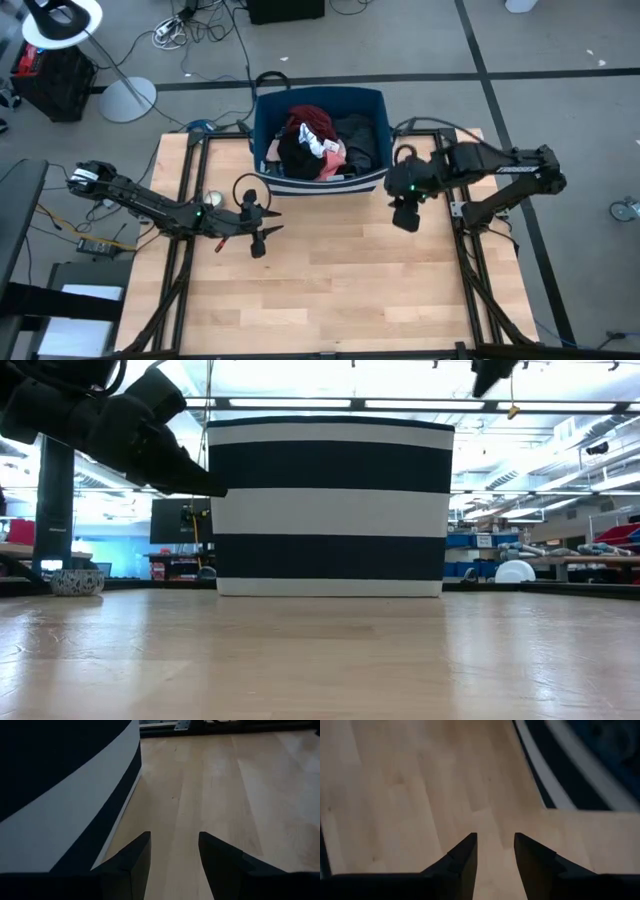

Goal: Sort clothes
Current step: Return to Home Position

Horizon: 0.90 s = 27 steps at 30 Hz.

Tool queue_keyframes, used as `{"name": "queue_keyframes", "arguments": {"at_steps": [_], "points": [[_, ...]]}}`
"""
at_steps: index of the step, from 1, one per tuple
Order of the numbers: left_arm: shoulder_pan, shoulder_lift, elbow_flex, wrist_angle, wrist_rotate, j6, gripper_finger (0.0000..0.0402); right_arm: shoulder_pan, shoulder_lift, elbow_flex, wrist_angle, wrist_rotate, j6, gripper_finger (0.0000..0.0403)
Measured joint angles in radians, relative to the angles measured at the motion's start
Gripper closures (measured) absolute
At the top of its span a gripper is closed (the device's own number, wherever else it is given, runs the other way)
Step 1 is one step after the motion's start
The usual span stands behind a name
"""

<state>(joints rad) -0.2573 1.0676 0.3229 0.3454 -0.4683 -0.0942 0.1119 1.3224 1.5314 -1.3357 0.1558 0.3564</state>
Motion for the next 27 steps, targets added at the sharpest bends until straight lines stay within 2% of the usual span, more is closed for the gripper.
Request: {"name": "queue_keyframes", "arguments": {"at_steps": [7,11,17,22,27], "points": [[0.0,0.0,0.0,0.001,0.0,-0.021,0.0229,0.086,-0.112,-0.247,0.141,0.06,0.113,0.0273],[0.0,-0.004,0.0,0.002,0.0,-0.016,0.0229,0.122,-0.22,-0.426,0.309,0.06,0.121,0.0273],[0.004,-0.014,0.0,-0.005,0.001,-0.018,0.0229,0.136,-0.37,-0.64,0.472,0.06,0.125,0.0273],[0.005,-0.111,0.0,-0.105,0.004,-0.021,0.0229,0.135,-0.472,-0.756,0.556,0.06,0.125,0.0273],[0.03,-0.266,0.0,-0.194,0.064,0.049,0.0229,0.135,-0.537,-0.822,0.624,0.06,0.125,0.0273]]}}
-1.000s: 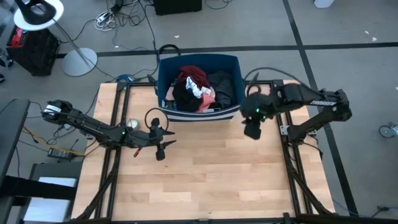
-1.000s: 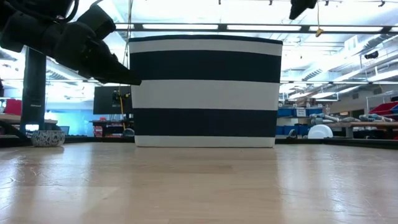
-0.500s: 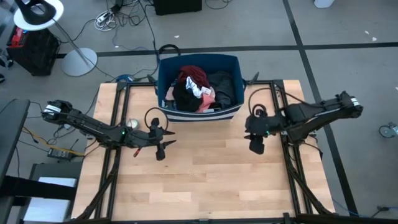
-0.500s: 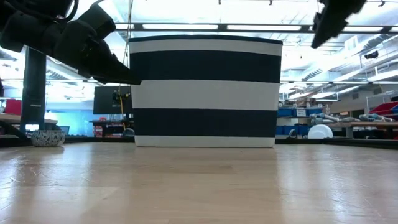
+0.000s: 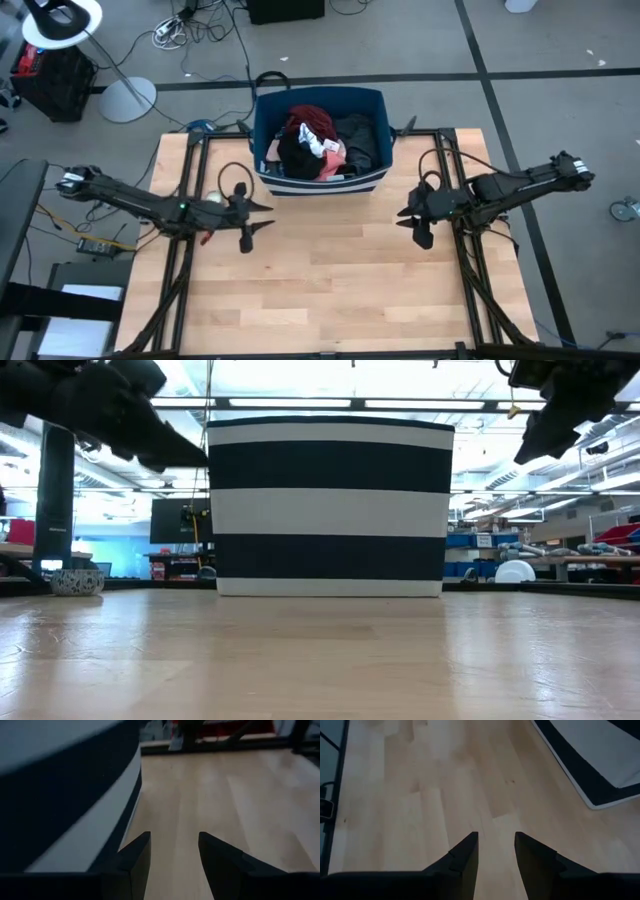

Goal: Sort clothes
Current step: Return to Home Position

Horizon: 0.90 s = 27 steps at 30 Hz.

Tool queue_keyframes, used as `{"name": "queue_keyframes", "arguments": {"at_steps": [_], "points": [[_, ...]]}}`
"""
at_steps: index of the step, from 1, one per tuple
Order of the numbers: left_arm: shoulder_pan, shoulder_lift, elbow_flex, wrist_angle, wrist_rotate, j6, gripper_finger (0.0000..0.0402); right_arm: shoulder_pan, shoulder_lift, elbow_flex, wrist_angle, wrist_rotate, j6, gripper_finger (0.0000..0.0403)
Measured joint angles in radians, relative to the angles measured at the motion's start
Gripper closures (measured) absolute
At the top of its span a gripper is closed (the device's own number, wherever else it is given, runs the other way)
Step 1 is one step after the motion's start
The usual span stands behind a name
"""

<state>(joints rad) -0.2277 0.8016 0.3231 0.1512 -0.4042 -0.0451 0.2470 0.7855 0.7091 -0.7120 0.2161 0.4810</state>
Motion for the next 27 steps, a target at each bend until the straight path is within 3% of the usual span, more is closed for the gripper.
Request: {"name": "queue_keyframes", "arguments": {"at_steps": [4,14,19,23,27], "points": [[0.042,-0.1,0.0,-0.047,0.052,0.07,0.0229,0.0,-0.018,-0.031,0.045,0.0,-0.006,0.0273],[0.109,-0.308,-0.015,-0.161,0.087,0.076,0.0229,0.0,-0.02,-0.051,0.065,0.0,-0.004,0.0273],[0.108,-0.444,-0.157,-0.005,0.166,0.093,0.0229,0.0,-0.02,-0.051,0.065,0.0,-0.004,0.0273],[0.108,-0.541,-0.307,0.136,0.172,0.068,0.0229,0.0,-0.02,-0.051,0.066,0.0,-0.004,0.0273],[0.11,-0.597,-0.315,0.04,0.203,0.01,0.0229,0.0,-0.02,-0.051,0.072,-0.001,-0.004,0.0273]]}}
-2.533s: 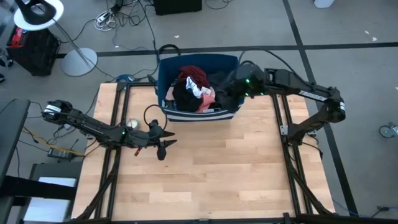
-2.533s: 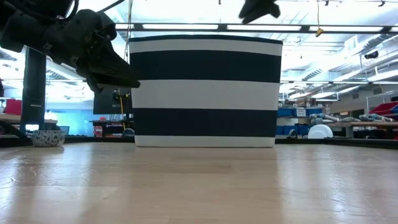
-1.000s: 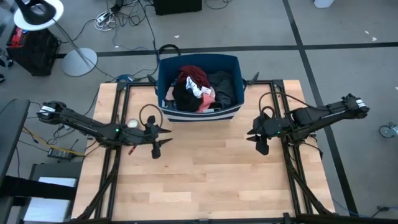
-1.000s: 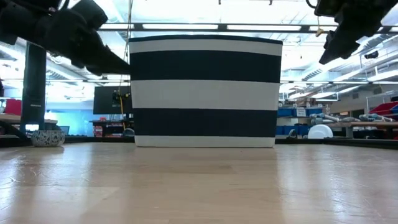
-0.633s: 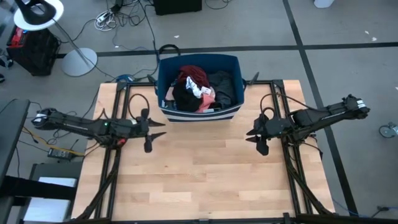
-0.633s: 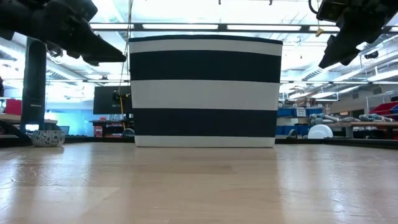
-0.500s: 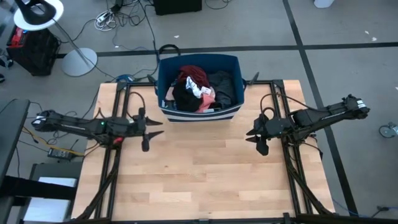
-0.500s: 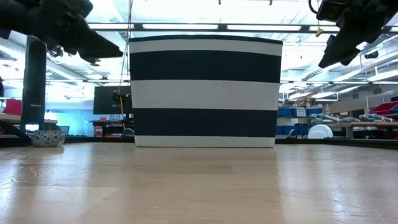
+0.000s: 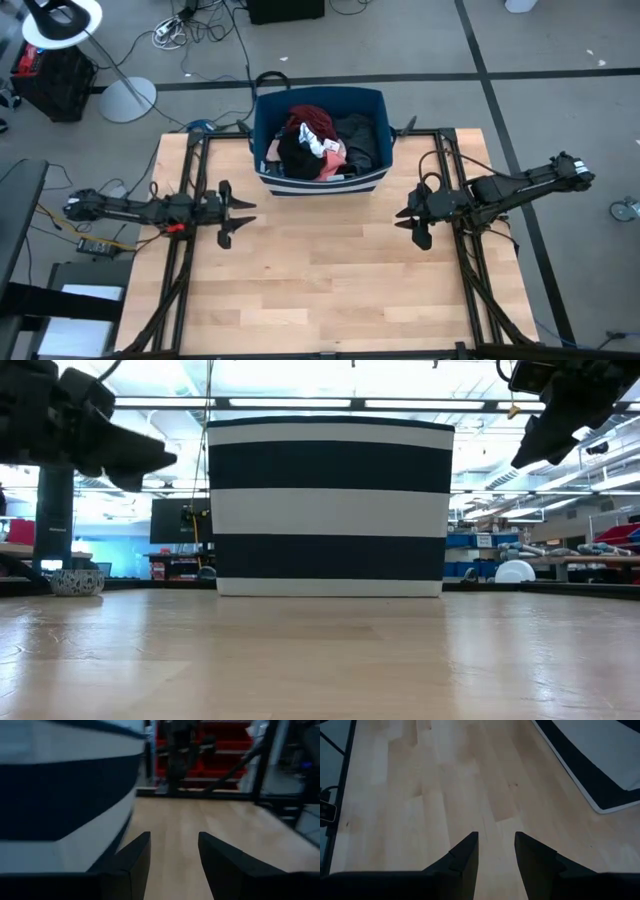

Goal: Sort clothes
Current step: Return to Home Position

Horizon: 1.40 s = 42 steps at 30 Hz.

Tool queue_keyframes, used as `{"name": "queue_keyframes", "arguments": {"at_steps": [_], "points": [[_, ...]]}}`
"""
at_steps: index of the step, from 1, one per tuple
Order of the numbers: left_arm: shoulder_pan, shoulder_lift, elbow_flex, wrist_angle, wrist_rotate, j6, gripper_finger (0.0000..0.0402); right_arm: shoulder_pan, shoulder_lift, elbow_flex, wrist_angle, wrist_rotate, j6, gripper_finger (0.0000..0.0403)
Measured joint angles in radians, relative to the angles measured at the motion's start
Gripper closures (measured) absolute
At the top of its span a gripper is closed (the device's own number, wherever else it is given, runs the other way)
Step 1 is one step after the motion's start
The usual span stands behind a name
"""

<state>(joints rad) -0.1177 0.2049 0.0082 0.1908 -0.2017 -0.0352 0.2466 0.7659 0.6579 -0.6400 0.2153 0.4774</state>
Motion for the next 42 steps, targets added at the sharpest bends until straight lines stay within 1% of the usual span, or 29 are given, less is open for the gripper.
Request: {"name": "queue_keyframes", "arguments": {"at_steps": [2,6,11,14,20,26,31,39,42], "points": [[0.0,-0.018,0.0,0.0,0.042,0.006,0.0229,0.0,0.0,0.0,0.001,0.0,0.0,0.0273],[0.0,-0.071,0.0,0.003,0.047,0.035,0.0229,0.0,0.0,0.0,0.006,0.006,0.016,0.0273],[0.0,-0.154,0.0,-0.055,0.056,0.039,0.0229,0.0,-0.001,0.0,0.005,0.05,0.019,0.0273],[0.0,-0.206,0.0,-0.074,0.066,0.058,0.0229,0.0,0.0,0.0,0.004,0.051,0.019,0.0273],[0.0,-0.205,-0.001,-0.127,0.066,0.032,0.0229,0.0,0.0,0.0,0.002,0.064,0.013,0.0273],[0.0,-0.205,-0.001,-0.119,0.074,0.029,0.0229,0.0,-0.001,0.0,0.008,0.081,-0.001,0.0273],[0.0,-0.205,-0.001,-0.144,0.075,0.036,0.0229,0.0,-0.001,0.0,0.014,0.085,-0.004,0.0273],[0.0,-0.205,-0.001,-0.138,0.075,0.056,0.0229,0.0,-0.003,0.0,0.023,0.135,-0.014,0.0273],[0.0,-0.205,-0.001,-0.138,0.075,0.056,0.0229,0.0,-0.031,-0.04,0.092,0.137,-0.04,0.0273]]}}
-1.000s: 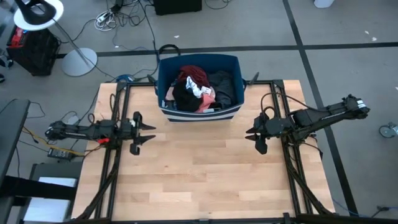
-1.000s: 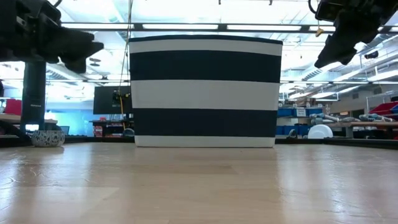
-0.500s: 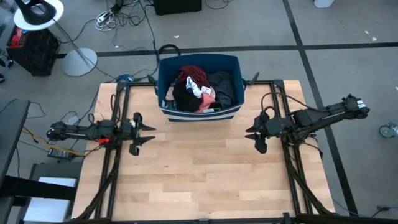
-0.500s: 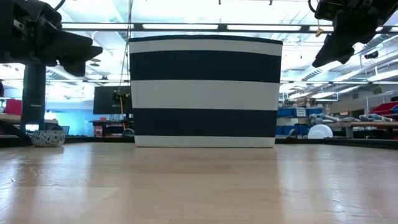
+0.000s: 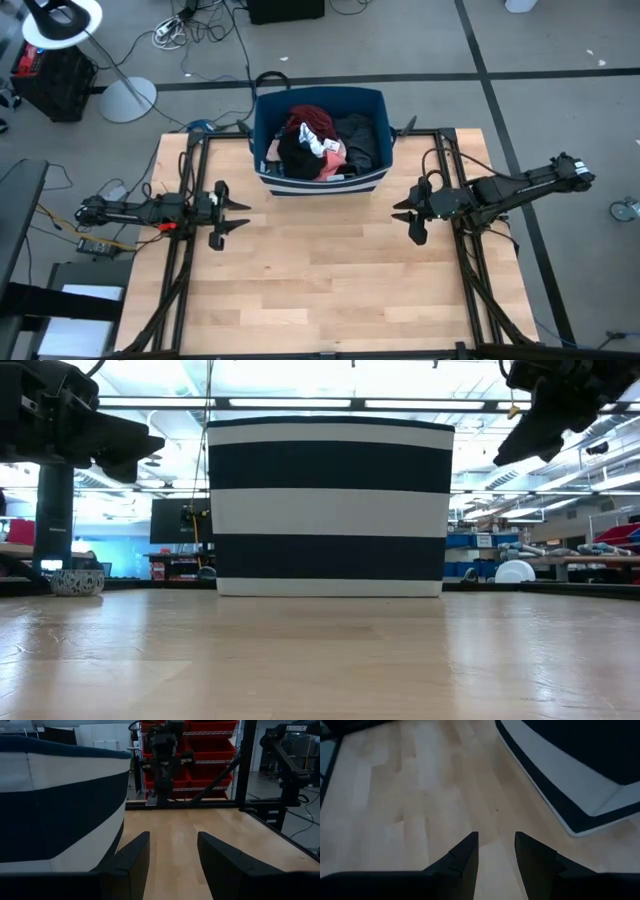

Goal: Sort clothes
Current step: Return to Home Position

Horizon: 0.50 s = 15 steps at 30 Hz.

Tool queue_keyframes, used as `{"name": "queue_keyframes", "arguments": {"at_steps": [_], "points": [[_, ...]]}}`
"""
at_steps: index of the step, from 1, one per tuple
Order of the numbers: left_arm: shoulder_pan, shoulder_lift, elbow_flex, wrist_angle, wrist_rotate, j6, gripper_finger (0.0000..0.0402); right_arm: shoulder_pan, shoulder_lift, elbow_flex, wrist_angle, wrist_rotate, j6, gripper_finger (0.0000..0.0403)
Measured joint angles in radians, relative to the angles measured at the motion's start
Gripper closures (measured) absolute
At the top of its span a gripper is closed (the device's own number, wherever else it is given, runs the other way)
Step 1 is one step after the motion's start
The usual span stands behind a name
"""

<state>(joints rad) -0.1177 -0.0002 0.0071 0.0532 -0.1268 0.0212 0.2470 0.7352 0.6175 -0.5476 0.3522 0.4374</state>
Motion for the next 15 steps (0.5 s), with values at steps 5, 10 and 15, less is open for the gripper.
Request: {"name": "queue_keyframes", "arguments": {"at_steps": [5,10,15], "points": [[0.0,0.0,0.0,0.0,0.0,0.0,0.0229,0.0,-0.113,-0.179,0.168,-0.004,-0.018,0.0273],[0.0,0.0,0.0,0.0,0.0,0.001,0.0229,-0.028,-0.267,-0.329,0.26,-0.025,-0.002,0.0273],[0.0,0.0,0.0,0.0,0.0,0.001,0.0229,-0.094,-0.414,-0.423,0.277,-0.124,-0.065,0.0273]]}}
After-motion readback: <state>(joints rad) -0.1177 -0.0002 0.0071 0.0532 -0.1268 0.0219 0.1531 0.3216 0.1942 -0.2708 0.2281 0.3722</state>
